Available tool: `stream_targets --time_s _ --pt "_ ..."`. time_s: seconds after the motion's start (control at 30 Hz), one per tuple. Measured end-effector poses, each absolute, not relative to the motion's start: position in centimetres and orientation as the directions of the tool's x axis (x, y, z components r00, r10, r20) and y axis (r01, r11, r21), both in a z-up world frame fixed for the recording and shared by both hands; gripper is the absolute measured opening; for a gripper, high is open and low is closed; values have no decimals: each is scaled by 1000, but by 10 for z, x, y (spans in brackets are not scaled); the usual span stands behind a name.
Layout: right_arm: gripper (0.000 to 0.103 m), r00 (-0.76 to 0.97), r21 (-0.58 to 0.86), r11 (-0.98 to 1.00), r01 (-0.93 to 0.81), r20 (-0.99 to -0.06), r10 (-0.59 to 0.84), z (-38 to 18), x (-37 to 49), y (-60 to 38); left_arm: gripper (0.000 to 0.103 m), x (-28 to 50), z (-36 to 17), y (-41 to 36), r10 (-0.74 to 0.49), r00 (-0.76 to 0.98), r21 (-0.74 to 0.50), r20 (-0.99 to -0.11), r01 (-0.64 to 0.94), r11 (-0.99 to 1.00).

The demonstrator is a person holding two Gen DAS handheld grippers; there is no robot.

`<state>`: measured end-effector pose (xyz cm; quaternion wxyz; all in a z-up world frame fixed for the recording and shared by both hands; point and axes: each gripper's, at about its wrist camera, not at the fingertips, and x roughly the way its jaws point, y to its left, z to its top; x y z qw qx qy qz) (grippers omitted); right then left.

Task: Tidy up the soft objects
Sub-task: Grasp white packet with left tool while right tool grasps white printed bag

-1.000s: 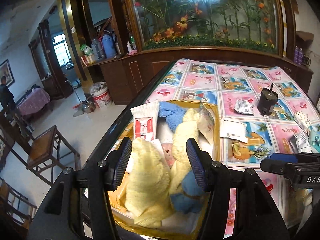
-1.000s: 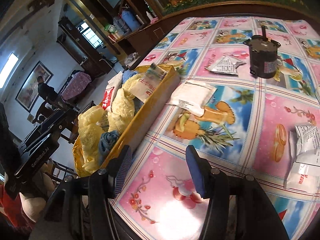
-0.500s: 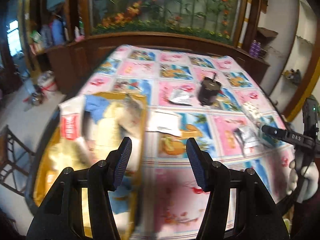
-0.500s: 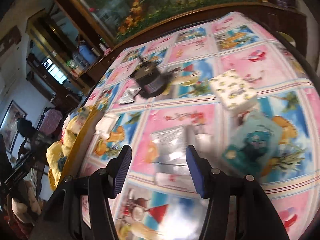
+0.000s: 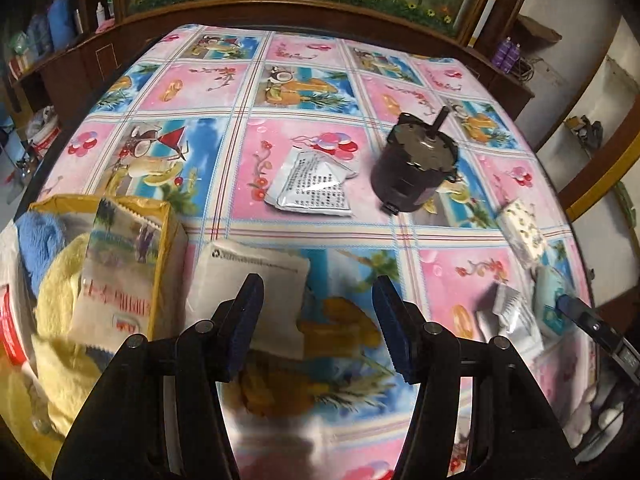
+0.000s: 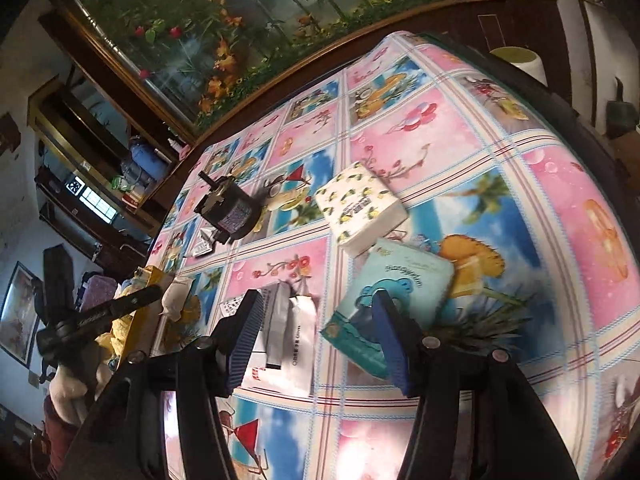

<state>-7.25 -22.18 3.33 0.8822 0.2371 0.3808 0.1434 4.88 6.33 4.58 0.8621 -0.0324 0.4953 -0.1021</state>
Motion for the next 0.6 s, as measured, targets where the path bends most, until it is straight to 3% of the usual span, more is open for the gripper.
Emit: stream_targets --time_s 0.23,0.3,0.43,0.5,0.6 --pt "57 658 528 841 -120 -592 465 26 -68 -208 57 75 21 60 -13 497 31 -868 80 996" --pt "57 656 537 835 -119 -588 472 24 -67 -209 66 76 15 58 15 495 62 -869 78 995" --pt "57 657 548 828 -117 -583 478 22 -67 -211 84 70 12 47 -68 439 4 -896 160 987" --pt "57 657 544 830 -118 -584 477 22 -66 -210 84 60 13 34 -118 411 -24 -904 227 974" --pt "57 657 541 832 -122 -584 476 22 -67 -210 84 43 26 25 -291 325 -185 -900 319 930"
